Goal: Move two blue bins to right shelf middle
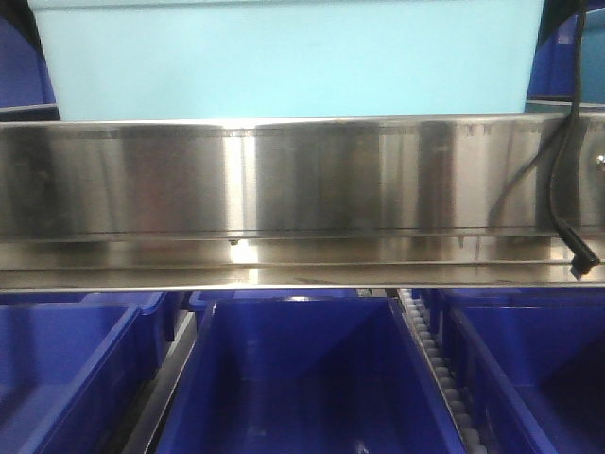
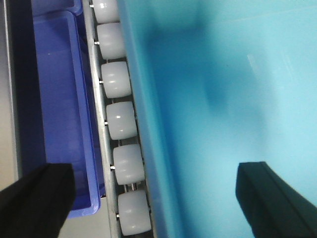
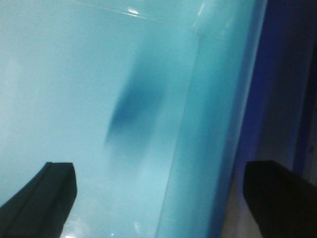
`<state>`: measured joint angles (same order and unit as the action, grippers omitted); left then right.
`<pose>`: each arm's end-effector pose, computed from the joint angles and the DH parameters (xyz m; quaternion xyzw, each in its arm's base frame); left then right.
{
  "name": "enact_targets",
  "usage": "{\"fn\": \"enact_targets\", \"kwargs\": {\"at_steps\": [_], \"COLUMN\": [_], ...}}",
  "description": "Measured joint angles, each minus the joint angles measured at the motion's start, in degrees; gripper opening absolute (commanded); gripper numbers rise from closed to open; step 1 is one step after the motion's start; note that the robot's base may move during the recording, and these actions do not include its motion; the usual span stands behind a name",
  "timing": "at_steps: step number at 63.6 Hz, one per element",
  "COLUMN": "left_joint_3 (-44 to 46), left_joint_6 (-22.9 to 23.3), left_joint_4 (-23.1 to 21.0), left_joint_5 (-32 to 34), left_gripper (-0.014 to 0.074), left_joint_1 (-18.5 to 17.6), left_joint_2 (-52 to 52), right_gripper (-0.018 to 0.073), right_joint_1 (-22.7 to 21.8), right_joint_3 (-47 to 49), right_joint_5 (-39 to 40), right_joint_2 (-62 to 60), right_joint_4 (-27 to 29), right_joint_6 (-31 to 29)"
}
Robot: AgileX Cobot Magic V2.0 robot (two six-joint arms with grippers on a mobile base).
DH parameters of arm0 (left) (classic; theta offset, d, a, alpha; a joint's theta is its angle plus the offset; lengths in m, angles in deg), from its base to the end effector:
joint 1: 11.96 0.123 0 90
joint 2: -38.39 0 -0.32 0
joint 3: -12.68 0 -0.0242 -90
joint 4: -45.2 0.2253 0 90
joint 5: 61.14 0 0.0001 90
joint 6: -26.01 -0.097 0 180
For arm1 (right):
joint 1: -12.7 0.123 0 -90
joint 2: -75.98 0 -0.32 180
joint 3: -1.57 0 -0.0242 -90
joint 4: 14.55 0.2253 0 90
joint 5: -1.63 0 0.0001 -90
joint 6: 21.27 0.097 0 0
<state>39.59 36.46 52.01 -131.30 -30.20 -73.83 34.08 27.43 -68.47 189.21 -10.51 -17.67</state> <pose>0.3678 -0.1098 0.3741 0.0741 0.9727 0.0045 0.2200 0.3582 0.1472 0.3622 -0.1462 0.9692 0.0762 0.1831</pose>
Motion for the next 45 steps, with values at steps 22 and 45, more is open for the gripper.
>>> {"fn": "enact_targets", "kwargs": {"at_steps": [22,45], "left_joint_3": [0.0,0.25], "left_joint_6": [0.0,0.45], "left_joint_4": [0.0,0.31], "left_joint_5": [0.0,0.06], "left_gripper": [-0.0017,-0.0111], "left_joint_1": [0.09,0.58], "left_joint_2": [0.0,-0.04], "right_gripper": [-0.0085,-0.0153], "right_joint_1": [-0.15,-0.15], "right_joint_3": [0.0,0.0], "right_joint_5": [-0.09,-0.71], "right_joint_2": [0.0,-0.12], "right_joint_4": [0.04,0.51], "right_joint_6": [-0.13,-0.76]}}
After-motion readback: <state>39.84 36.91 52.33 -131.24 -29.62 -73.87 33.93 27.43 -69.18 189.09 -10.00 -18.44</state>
